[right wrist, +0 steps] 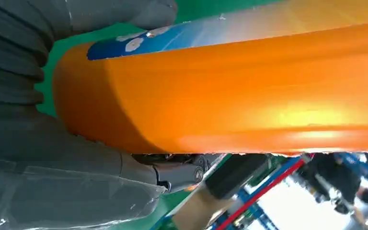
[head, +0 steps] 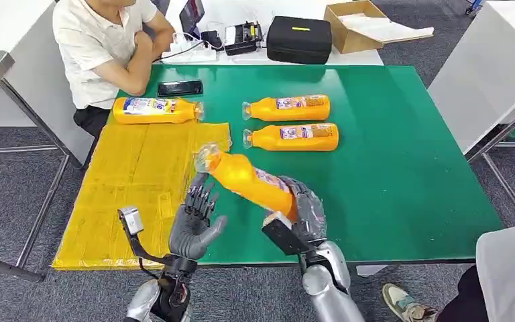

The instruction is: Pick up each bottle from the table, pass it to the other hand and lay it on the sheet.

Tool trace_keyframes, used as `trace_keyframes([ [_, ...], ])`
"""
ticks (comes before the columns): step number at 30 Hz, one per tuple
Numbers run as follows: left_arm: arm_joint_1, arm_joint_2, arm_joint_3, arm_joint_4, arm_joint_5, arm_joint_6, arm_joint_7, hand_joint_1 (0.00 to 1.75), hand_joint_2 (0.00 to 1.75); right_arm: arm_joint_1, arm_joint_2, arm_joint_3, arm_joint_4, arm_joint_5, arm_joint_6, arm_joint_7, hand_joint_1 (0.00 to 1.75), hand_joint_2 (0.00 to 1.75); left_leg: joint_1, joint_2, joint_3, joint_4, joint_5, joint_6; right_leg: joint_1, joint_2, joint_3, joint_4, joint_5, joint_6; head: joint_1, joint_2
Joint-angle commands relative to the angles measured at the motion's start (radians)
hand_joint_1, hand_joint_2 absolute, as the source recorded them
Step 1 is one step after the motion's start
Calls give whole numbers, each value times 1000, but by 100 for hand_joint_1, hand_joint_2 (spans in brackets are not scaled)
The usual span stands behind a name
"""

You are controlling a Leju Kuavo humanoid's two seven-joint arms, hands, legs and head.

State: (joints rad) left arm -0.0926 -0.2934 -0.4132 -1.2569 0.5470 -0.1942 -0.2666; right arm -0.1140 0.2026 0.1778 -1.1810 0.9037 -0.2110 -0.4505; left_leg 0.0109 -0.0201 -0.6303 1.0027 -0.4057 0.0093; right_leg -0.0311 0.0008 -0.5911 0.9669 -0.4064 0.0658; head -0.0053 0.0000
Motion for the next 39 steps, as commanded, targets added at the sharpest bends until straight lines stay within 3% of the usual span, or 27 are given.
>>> trace_keyframes([
  [1, -97, -5, -83, 188, -37, -10, 7, 0, 175, -68, -31, 128, 197, 46, -71, -14, 175, 175, 1, 3, 8, 0, -4, 0, 3, 1, 9, -2, -2, -5, 0, 0],
  [11, -140, -25, -51, 225, -59, 54, -11, 0, 175, -44, -21, 184, 161, 49, -89, -5, 175, 175, 1, 1, 0, 0, -1, 0, 1, -1, 1, 0, -1, -2, 0, 0],
  [39, -160, -35, -33, 252, -49, 82, -19, 0, 175, -45, -26, 225, 162, 64, -101, 0, 175, 175, 1, 1, 1, 1, -2, 0, 2, -1, 2, 0, -2, -3, 0, 0],
])
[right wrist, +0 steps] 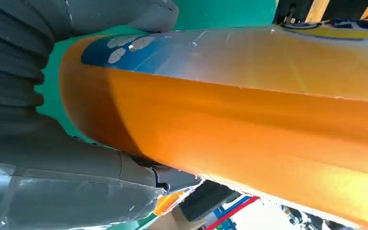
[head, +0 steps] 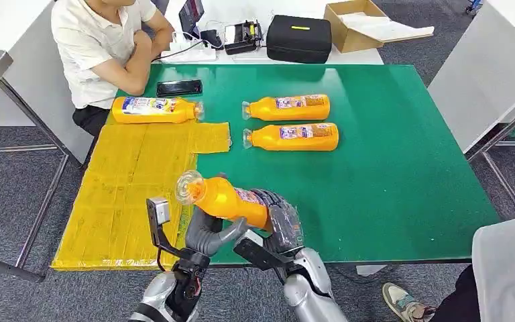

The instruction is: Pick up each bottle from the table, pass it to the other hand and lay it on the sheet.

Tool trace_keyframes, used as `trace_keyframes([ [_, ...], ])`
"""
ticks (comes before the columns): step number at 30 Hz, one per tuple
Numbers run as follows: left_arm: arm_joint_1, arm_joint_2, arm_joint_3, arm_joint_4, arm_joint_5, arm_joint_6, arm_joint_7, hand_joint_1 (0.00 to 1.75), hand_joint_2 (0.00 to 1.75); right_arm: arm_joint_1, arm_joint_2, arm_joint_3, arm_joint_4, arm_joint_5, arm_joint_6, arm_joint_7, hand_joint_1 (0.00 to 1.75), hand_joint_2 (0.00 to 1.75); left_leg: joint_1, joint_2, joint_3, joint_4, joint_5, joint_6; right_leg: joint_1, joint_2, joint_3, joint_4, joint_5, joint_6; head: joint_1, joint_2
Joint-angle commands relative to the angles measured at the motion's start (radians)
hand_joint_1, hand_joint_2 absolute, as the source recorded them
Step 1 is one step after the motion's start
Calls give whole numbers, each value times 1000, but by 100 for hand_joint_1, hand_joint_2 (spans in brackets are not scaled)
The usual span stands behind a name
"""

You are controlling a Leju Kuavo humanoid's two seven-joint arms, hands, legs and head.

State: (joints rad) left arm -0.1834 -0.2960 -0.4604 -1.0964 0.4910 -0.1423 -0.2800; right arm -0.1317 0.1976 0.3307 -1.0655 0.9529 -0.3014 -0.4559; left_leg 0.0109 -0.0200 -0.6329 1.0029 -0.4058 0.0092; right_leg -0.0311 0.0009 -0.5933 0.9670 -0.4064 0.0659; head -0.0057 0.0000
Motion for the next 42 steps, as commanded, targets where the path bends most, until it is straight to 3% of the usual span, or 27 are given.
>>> trace_keyframes([
  [1, -69, -33, 14, 91, 7, 30, -5, 0, 175, -27, -21, 73, 47, 15, -11, 5, 175, 175, 1, 1, 4, 1, -2, 0, 2, -1, 4, 0, -2, -3, 0, 0],
  [9, -101, -43, 31, 86, 8, 99, -58, 0, 175, -23, -32, 139, 57, -16, -17, 30, 175, 175, 1, 1, 2, 0, -1, 0, 1, -1, 3, 0, -1, -3, 0, 0],
  [10, -92, -30, -2, -7, 31, 209, -90, 175, 175, -63, -42, 206, 169, -104, -70, 26, 175, 175, 1, 1, 5, 1, -2, 0, 2, -1, 5, 0, -2, -4, 0, 0],
  [31, -101, -21, -13, -14, 34, 238, -110, 175, 175, -71, -55, 232, 170, -130, -77, 30, 171, 175, 1, 0, 5, 1, -2, 0, 2, -2, 6, 0, -3, -4, 0, 0],
  [32, -100, -19, -16, -18, 33, 241, -115, 175, 175, -69, -56, 230, 167, -144, -75, 25, 143, 175, 1, -1, 2, 0, -1, 0, 1, -2, 3, -1, -1, -2, 0, 0],
  [33, -98, -15, -21, -24, 34, 244, -118, 175, 175, -67, -59, 234, 167, -159, -71, 25, 0, 175, 1, 0, 5, 1, -2, 0, 2, -2, 6, 0, -2, -4, 0, 0],
  [42, -77, 17, -58, -96, -33, 399, -148, 175, 175, -25, -68, 188, 130, -299, -134, -19, 0, 175, 1, 0, 3, 0, -1, 0, 1, -1, 4, -1, -1, -3, 0, 0],
])
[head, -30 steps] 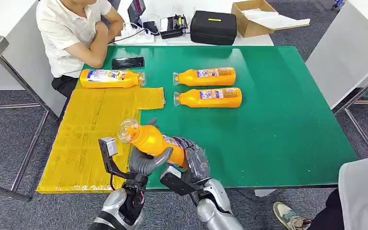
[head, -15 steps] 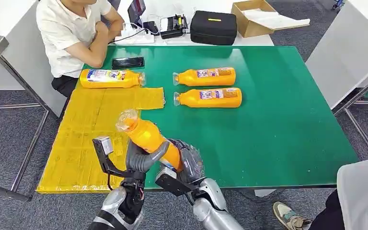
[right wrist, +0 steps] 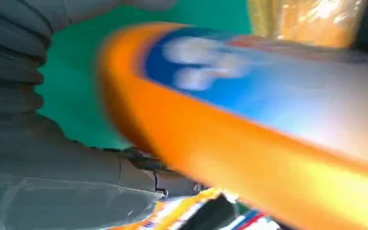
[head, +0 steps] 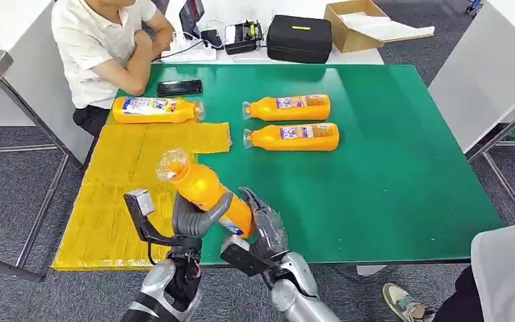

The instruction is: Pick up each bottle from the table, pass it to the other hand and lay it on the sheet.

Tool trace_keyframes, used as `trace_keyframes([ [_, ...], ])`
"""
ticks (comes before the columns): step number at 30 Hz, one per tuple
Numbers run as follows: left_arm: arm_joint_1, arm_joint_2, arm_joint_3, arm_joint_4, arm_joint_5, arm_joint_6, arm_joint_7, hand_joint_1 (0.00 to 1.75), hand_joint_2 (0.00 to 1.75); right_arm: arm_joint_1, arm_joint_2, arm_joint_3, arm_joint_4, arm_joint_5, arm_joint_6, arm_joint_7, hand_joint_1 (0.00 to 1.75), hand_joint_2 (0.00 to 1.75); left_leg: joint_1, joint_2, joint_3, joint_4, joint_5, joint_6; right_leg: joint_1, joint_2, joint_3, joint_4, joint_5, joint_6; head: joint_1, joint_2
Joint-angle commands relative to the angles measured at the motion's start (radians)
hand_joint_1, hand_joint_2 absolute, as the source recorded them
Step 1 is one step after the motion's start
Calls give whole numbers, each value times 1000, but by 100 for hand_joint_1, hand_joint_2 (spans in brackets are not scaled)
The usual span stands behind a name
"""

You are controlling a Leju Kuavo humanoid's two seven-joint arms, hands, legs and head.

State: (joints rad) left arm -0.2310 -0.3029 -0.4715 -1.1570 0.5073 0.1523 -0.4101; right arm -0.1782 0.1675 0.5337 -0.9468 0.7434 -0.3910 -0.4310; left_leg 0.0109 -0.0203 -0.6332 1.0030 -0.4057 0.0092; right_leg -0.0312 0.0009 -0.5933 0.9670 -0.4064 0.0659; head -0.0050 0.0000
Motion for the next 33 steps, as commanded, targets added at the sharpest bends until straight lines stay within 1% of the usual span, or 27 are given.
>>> trace_keyframes([
  [1, -31, 38, -62, -41, -117, 165, -49, 175, 175, 29, -42, -32, 2, -106, -71, -50, 0, 175, 1, 2, 6, 1, -3, 0, 2, 0, 6, 0, -3, -4, -1, 0],
  [2, -30, 47, -66, -46, -158, 200, -67, 175, 175, 35, -50, -44, -5, -114, -89, -52, 0, 175, 0, 0, 3, 0, -1, 0, 1, -1, 4, -1, -2, -3, 0, 0],
  [3, -47, 118, -141, -28, -411, 410, -26, 175, 175, 64, -72, -148, -35, 16, -307, 29, 0, 175, 1, 0, 5, 0, -2, 0, 2, -2, 6, 0, -2, -4, 0, 0],
  [4, -9, 159, -89, -64, -567, 357, -15, 175, 175, 74, -142, -205, -70, -23, -288, 0, 0, 175, 1, 1, 7, 0, -3, 0, 2, -2, 8, -1, -3, -5, 0, 0],
  [5, 9, 170, -47, -71, -629, 317, -30, 175, 175, 84, -159, -265, -94, -31, -275, -21, 0, 175, -1, -1, 6, -3, 0, 0, 0, -3, 7, -3, -1, -3, -1, 0],
  [6, 22, 168, 4, -76, -703, 277, -34, 175, 175, 89, -161, -330, -111, -33, -241, -48, 0, 175, 0, 0, 8, -3, -2, 0, 1, -2, 9, -3, -2, -4, -1, 0],
  [7, 23, 165, 29, -78, -734, 246, -27, 175, 175, 89, -156, -363, -117, -24, -231, -64, 0, 175, 0, 0, 10, -4, -2, 0, 1, -2, 11, -4, -2, -5, 0, 0],
  [8, 11, 173, 28, -66, -771, 231, -7, 175, 175, 87, -154, -382, -119, -22, -228, -67, 0, 175, -1, 1, 6, -2, -1, 0, 0, 0, 6, -2, -1, -3, -1, 0],
  [10, -19, 171, 46, -30, -869, 250, 26, 175, 175, 80, -146, -412, -119, 10, -250, -72, 0, 175, 0, 3, 7, 0, -3, 0, 1, 1, 7, -1, -2, -4, -1, 0],
  [11, -37, 167, 60, -8, -910, 242, 42, 175, 175, 82, -140, -430, -131, 15, -248, -68, 0, 175, 0, 1, 6, 1, -3, 1, 1, -2, 8, 0, -3, -4, 0, 0],
  [12, -46, 165, 70, 5, -938, 241, 53, 175, 175, 85, -137, -439, -140, 24, -253, -65, 0, 175, 0, 0, 3, 0, -1, 0, 1, -1, 5, 0, -1, -3, 1, 0],
  [14, -66, 158, 85, 37, -1036, 287, 64, 175, 175, 89, -130, -461, -157, 36, -268, -57, 0, 175, 0, 5, 6, 1, -3, 0, 1, 3, 6, 0, -1, -5, -1, 0],
  [16, -89, 164, 73, 67, -1133, 325, 80, 175, 175, 84, -130, -468, -162, 40, -267, -59, 0, 175, -1, 3, 3, 0, -1, 0, 0, 0, 3, 0, 0, -3, 0, 0],
  [18, -94, 165, 75, 68, -1133, 324, 80, 175, 175, 80, -131, -468, -164, 40, -266, -59, 0, 175, 0, 1, 5, 1, -1, -1, 2, -3, 5, 0, -1, -5, 0, 0],
  [19, -94, 165, 75, 68, -1133, 324, 80, 175, 175, 80, -131, -468, -164, 40, -266, -59, 0, 175, 0, 0, 3, 0, 0, 0, 1, -2, 3, 0, 0, -3, 0, 0],
  [21, -94, 165, 75, 68, -1133, 324, 80, 175, 175, 80, -131, -468, -164, 40, -266, -59, 0, 175, 0, 3, 6, 1, -2, 0, 2, 0, 6, 0, -2, -5, 0, 0],
  [22, -92, 164, 74, 69, -1133, 324, 80, 175, 175, 82, -131, -468, -163, 40, -266, -59, 0, 175, 0, 3, 4, 0, -1, 0, 1, 0, 4, 0, -1, -3, 0, 0],
  [23, -92, 164, 74, 69, -1133, 324, 80, 175, 175, 82, -131, -468, -163, 40, -266, -59, 0, 175, 0, 4, 6, 0, -2, 0, 2, 1, 6, -1, -1, -4, 0, 0],
  [24, -92, 164, 74, 69, -1133, 324, 80, 175, 175, 82, -131, -468, -163, 40, -266, -59, 0, 175, 0, 2, 4, 0, -1, 0, 1, 0, 4, 0, -1, -3, 0, 0],
  [27, -92, 164, 74, 69, -1133, 324, 80, 175, 175, 82, -131, -468, -163, 40, -266, -59, 0, 175, 1, 3, 7, 1, -3, 0, 2, 0, 8, 0, -3, -5, 0, 0],
  [28, -92, 164, 74, 69, -1133, 324, 80, 175, 175, 82, -131, -468, -163, 40, -266, -59, 0, 175, 1, 2, 5, 1, -2, 0, 2, 0, 6, 0, -1, -3, 0, 0],
  [29, -106, 169, 65, 94, -1190, 327, 110, 175, 175, 79, -126, -474, -161, 37, -268, -61, 0, 175, 0, 2, 3, 0, -1, 0, 1, 0, 3, 0, 0, -2, 0, 0],
  [30, -124, 176, 60, 120, -1253, 345, 132, 175, 175, 74, -127, -474, -159, 37, -258, -63, 0, 175, 1, 3, 5, 1, -2, 0, 2, 0, 5, 0, -1, -4, 0, 0],
  [31, -150, 174, 71, 169, -1290, 338, 157, 175, 175, 68, -126, -476, -157, 38, -251, -66, 0, 175, 1, 3, 6, 1, -2, 0, 2, 0, 7, 0, -2, -4, 0, 0],
  [32, -178, 181, 66, 217, -1364, 359, 181, 175, 175, 63, -124, -478, -152, 36, -240, -68, 0, 175, 0, 2, 3, 0, 0, 0, 1, -1, 3, 0, 0, -3, 0, 0],
  [33, -207, 189, 56, 268, -1426, 357, 210, 175, 175, 55, -121, -476, -145, 36, -233, -71, 0, 175, 1, 1, 4, 0, -1, 0, 1, -1, 4, 0, -1, -3, 0, 0],
])
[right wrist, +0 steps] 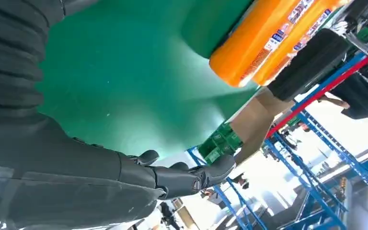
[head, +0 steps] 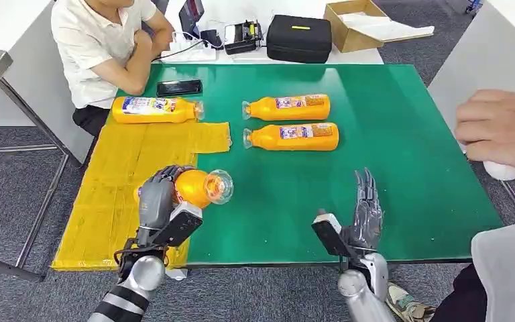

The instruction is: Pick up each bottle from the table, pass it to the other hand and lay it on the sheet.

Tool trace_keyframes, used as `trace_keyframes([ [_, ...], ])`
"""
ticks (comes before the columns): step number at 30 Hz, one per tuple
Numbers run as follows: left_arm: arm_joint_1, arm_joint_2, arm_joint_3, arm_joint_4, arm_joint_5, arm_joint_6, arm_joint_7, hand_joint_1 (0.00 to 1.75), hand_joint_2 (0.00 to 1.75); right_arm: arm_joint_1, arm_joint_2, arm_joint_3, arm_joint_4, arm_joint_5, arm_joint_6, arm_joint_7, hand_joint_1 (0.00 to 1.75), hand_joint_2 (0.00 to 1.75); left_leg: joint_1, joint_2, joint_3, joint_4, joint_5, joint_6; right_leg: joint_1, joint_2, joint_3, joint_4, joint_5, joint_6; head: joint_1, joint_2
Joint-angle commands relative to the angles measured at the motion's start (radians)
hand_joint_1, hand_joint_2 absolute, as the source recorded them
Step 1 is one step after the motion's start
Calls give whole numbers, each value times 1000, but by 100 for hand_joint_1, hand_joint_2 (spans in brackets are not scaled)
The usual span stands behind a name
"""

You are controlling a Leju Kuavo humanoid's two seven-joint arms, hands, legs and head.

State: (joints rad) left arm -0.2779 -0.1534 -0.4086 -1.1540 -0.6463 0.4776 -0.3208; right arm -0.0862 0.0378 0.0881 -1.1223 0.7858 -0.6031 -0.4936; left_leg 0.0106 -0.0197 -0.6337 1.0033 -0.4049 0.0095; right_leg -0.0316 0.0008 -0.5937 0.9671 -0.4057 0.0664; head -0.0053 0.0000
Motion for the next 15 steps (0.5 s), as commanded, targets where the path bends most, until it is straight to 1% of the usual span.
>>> trace_keyframes([
  [1, -187, 35, 10, 320, -293, 45, 120, 175, 175, -46, 15, -27, 41, -8, -15, -16, 0, 175, 1, 1, 6, 0, -2, -1, 2, -1, 6, 0, -2, -5, 0, 0],
  [2, -215, 41, 0, 372, -356, 56, 135, 175, 175, -52, 17, -20, 50, -7, -6, -21, 0, 175, 1, 2, 7, 0, -2, -1, 2, 0, 7, 0, -2, -6, 0, 0],
  [3, -236, 41, 7, 413, -378, 49, 153, 175, 175, -60, 20, -14, 62, -6, -3, -25, 0, 175, 1, 2, 4, 0, -1, -1, 2, 1, 4, 0, 0, -4, 0, 0],
  [4, -272, 46, -3, 479, -431, 22, 170, 175, 175, -68, 21, -7, 77, -6, 2, -28, 0, 175, 1, 3, 5, 0, -1, -1, 2, 1, 5, 0, 0, -5, 0, 0],
  [6, -314, 46, -1, 549, -461, -31, 186, 175, 175, -78, 24, -1, 94, -8, 8, -34, 0, 175, 1, 4, 7, 0, -2, -1, 3, 2, 7, 0, -1, -6, 0, 0],
  [7, -334, 50, -16, 585, -494, -49, 197, 175, 175, -83, 25, 2, 101, -11, 12, -37, 0, 175, 1, 2, 4, 0, 0, -1, 2, 1, 4, -1, 0, -3, 0, 0],
  [9, -357, 45, -9, 634, -489, -90, 199, 175, 175, -90, 27, 5, 110, -15, 17, -42, 0, 175, 2, 3, 7, 0, -1, -1, 3, 1, 7, -1, -1, -5, 0, 0],
  [10, -372, 44, -21, 670, -509, -122, 204, 175, 175, -95, 27, 6, 115, -15, 18, -45, 0, 175, 1, 2, 4, 0, 1, -1, 2, 1, 4, -1, 0, -3, 0, 0],
  [11, -380, 37, -11, 690, -499, -149, 208, 175, 175, -98, 27, 7, 119, -16, 18, -47, 0, 175, 1, 3, 5, 0, 0, -1, 2, 1, 5, 0, 0, -3, 0, 0],
  [12, -387, 34, -15, 712, -508, -172, 216, 175, 175, -101, 28, 8, 123, -18, 20, -49, 0, 175, 1, 2, 3, 0, 1, -1, 2, 1, 4, 0, 0, -2, 0, 0],
  [14, -397, 35, -20, 745, -522, -202, 238, 175, 175, -109, 30, 13, 130, -21, 25, -53, 0, 175, 2, 4, 7, 1, -2, -1, 3, 2, 7, 0, -1, -4, 0, 0],
  [15, -407, 39, -33, 768, -543, -217, 256, 175, 175, -114, 31, 16, 137, -22, 27, -55, 0, 175, 1, 2, 5, 0, 0, -1, 2, 1, 5, 0, 0, -3, 0, 0],
])
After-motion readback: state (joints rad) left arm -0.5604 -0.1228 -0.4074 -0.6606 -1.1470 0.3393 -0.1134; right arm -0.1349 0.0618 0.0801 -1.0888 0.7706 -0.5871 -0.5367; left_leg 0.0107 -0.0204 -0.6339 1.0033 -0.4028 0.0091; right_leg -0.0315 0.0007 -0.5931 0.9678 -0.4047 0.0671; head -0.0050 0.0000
